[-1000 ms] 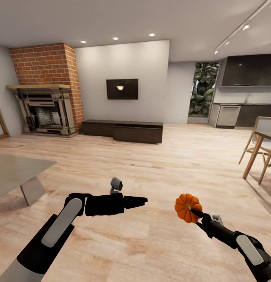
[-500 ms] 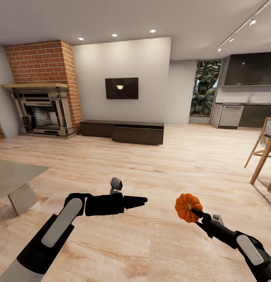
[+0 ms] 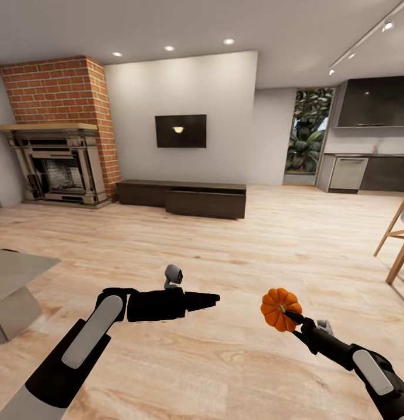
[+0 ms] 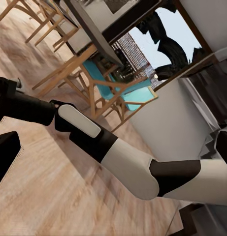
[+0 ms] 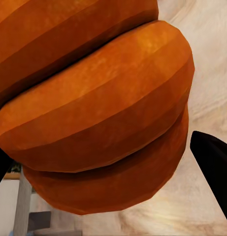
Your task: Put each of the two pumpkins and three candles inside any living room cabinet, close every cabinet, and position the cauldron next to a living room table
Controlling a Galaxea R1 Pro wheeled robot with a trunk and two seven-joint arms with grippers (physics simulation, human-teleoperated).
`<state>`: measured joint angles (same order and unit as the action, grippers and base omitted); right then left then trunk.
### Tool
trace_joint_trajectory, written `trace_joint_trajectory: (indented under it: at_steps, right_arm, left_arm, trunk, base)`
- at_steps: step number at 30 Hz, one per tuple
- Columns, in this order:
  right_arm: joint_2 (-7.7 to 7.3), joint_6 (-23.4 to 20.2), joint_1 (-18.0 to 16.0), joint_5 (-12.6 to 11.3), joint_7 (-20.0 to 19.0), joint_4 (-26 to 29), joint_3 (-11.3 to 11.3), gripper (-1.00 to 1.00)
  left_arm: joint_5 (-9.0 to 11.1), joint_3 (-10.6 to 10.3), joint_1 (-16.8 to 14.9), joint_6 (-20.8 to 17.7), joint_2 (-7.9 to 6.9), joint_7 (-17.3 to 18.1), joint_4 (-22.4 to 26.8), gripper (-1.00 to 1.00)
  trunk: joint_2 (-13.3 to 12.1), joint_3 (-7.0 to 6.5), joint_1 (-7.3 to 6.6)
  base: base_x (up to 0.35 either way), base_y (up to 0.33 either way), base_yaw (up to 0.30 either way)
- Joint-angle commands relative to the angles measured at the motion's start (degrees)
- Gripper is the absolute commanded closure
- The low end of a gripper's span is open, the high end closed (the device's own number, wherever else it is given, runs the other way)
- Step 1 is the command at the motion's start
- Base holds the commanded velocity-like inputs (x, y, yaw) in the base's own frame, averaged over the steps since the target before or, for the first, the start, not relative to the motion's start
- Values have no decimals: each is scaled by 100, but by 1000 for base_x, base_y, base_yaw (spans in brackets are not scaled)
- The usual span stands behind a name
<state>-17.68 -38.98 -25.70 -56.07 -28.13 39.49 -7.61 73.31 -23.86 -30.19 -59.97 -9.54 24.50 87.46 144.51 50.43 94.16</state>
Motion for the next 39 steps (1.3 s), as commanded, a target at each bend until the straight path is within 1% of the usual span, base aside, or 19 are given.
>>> trace_joint_trajectory:
  at_steps: [1, 21, 26, 39]
  right_arm:
    - [2, -66, -5, -89, 12, 4, -22, 100]
    - [2, -66, -5, -89, 18, 6, -30, 100]
    - [2, -66, -5, -89, 18, 6, -27, 100]
    - [2, -69, -5, -89, 18, 6, -21, 100]
  left_arm:
    - [-36, -5, -5, -3, -3, 46, -2, -100]
    - [-36, -5, -6, -3, 0, 46, -1, -100]
    - [-36, -5, -6, -3, 4, 46, -1, -100]
    - [-36, -12, -5, -3, 5, 45, -1, -100]
  trunk:
    - [3, 6, 2]
    - [3, 5, 2]
    - [3, -2, 2]
    - [3, -12, 2]
  base:
    - [330, 0, 0]
    - [330, 0, 4]
    - [329, 0, 192]
    - [329, -20, 271]
